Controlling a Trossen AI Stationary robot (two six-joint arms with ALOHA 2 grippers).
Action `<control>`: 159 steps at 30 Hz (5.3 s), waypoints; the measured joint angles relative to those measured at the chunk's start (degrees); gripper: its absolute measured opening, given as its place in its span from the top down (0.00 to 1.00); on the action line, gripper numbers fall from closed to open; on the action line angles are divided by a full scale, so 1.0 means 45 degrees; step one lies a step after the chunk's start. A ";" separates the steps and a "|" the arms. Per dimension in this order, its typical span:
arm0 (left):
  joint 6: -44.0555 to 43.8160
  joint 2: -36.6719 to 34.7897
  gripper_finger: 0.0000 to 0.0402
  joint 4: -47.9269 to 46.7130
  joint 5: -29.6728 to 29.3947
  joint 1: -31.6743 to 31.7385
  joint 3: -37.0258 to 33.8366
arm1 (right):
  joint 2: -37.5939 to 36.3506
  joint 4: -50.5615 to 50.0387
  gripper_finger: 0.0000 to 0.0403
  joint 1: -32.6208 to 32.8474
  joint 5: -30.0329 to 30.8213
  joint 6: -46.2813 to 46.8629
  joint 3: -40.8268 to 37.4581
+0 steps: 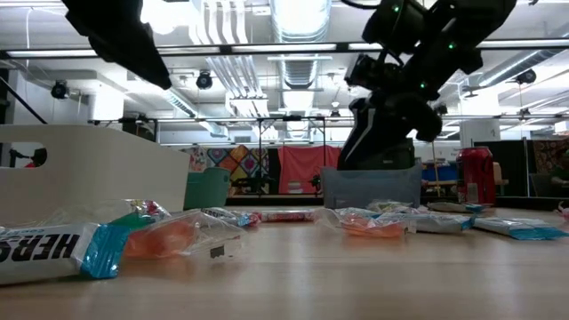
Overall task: Sort candy
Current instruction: Put the transparent candy rolls into the black bin
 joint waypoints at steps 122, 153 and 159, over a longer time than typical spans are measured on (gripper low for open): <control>0.3087 -0.0078 0.72 0.0145 -0.4272 -0.0015 -0.0002 | 0.3811 -0.6161 0.98 -0.5579 0.4749 1.4461 0.4182; 0.2982 -0.0078 0.72 0.0148 -0.4265 -0.0015 -0.0002 | 0.3731 -0.6050 0.74 -0.5550 0.4944 1.4118 0.4182; 0.2644 -0.0068 0.72 0.0198 -0.4113 -0.0015 -0.0002 | 0.3228 -0.6135 0.66 -0.5492 0.4634 1.3758 0.4182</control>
